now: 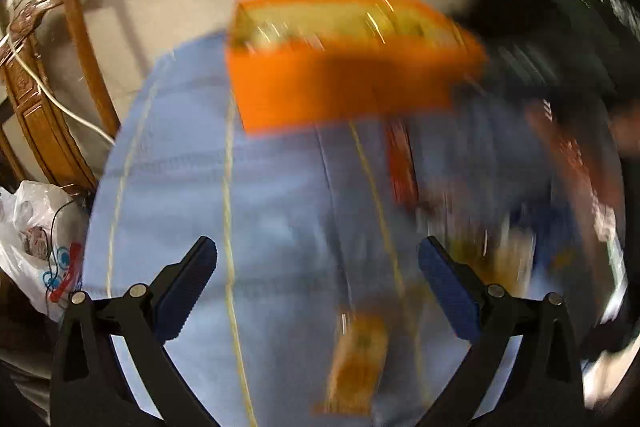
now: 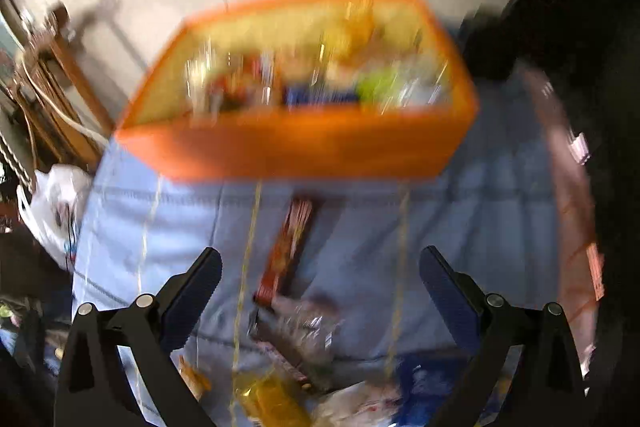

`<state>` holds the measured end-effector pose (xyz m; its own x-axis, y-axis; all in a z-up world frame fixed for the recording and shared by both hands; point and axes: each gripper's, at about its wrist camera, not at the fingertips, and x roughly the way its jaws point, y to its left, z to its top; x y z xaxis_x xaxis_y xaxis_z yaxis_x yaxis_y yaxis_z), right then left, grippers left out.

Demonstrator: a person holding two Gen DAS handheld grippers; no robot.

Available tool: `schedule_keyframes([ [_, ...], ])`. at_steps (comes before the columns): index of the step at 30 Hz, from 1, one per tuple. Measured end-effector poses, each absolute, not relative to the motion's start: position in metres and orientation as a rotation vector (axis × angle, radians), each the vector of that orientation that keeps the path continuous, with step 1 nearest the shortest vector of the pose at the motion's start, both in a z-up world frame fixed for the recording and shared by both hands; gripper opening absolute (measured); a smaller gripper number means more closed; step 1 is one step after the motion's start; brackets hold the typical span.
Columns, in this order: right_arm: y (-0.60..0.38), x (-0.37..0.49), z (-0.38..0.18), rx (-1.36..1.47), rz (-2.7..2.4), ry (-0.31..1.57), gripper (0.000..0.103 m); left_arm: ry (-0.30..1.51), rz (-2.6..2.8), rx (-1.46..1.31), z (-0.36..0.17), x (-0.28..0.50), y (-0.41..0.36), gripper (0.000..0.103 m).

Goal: Organize snacks
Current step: 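Grasp another orange-labelled pastry with the left tool while the right tool grasps the chocolate bar, then drop the pastry into the orange box while the right tool drops the chocolate bar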

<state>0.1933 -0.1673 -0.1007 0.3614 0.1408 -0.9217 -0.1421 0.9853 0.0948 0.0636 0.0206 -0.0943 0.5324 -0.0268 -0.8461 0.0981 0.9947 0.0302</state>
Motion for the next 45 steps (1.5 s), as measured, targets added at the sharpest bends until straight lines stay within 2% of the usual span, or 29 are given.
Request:
schedule_keyframes([
  [3,-0.148,0.208,-0.128,-0.046,0.136,1.236,0.099,1.021,-0.083,0.154,-0.121,0.03,0.005,0.099],
  [5,-0.141,0.216,-0.142,-0.047,0.111,1.271,0.099,0.97,-0.106,0.135,-0.127,0.015,-0.001,0.099],
  [14,-0.113,0.234,-0.195,-0.027,0.091,1.397,0.099,1.023,-0.077,0.137,-0.19,0.014,-0.011,0.099],
  [16,-0.11,0.23,-0.191,-0.06,0.035,1.347,0.08,0.981,-0.063,0.062,-0.196,0.012,-0.003,0.099],
  [17,-0.109,0.228,-0.186,-0.056,0.037,1.319,0.047,0.986,-0.079,0.084,-0.195,0.011,-0.005,0.09],
  [18,-0.11,0.228,-0.185,-0.043,0.035,1.325,0.029,0.988,-0.103,0.09,-0.192,0.011,-0.006,0.079],
  [19,-0.116,0.228,-0.184,0.01,0.046,1.346,0.027,0.98,-0.117,0.1,-0.187,0.01,-0.006,0.039],
  [20,-0.121,0.228,-0.184,0.053,0.072,1.366,0.025,0.996,-0.121,0.097,-0.184,0.011,-0.006,0.035],
  [25,-0.128,0.219,-0.173,0.059,0.106,1.355,0.023,1.019,-0.146,0.074,-0.177,0.011,0.001,0.034],
  [33,-0.129,0.208,-0.127,0.064,0.142,1.265,0.023,0.95,-0.145,0.036,-0.139,0.037,0.009,0.034],
  [40,-0.167,0.196,-0.044,0.001,0.127,1.089,0.023,0.934,-0.085,-0.071,-0.094,0.103,0.033,0.034],
  [45,-0.196,0.208,0.01,-0.017,0.113,0.987,0.023,0.92,-0.107,-0.149,-0.042,0.176,0.053,0.034],
])
